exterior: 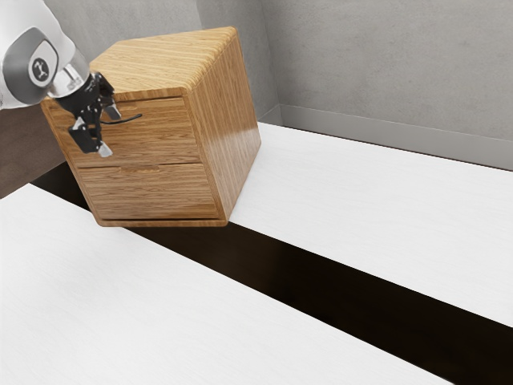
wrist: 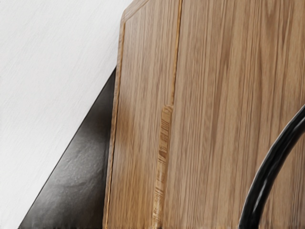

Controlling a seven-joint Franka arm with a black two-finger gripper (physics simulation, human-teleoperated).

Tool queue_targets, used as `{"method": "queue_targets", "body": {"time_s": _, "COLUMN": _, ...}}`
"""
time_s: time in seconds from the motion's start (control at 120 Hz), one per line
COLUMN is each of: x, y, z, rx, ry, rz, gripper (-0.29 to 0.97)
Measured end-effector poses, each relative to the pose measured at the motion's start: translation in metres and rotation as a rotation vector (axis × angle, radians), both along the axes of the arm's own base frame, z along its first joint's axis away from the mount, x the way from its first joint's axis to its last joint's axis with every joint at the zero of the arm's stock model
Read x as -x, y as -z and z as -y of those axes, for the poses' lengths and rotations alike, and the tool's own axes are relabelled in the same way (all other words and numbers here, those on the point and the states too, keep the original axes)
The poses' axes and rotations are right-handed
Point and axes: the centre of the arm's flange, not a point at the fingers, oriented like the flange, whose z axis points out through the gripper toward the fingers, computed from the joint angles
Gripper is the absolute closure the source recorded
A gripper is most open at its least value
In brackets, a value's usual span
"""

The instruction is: Pull the drawer handle with one arm to open the drawer

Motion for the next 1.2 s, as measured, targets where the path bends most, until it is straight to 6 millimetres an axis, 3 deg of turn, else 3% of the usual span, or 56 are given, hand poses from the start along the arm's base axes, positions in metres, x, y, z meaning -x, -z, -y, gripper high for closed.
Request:
{"method": "queue_targets", "body": {"time_s": 0.325, "x": -0.001, "y": 0.008, "z": 0.015, "rx": -0.014, "ry": 0.009, "rz": -0.002, "gripper": 0.0}}
{"method": "queue_targets", "body": {"time_s": 1.2, "x": 0.067, "y": 0.006, "z": 0.043, "rx": 0.006, "ry": -0.005, "rz": 0.034, "gripper": 0.0}}
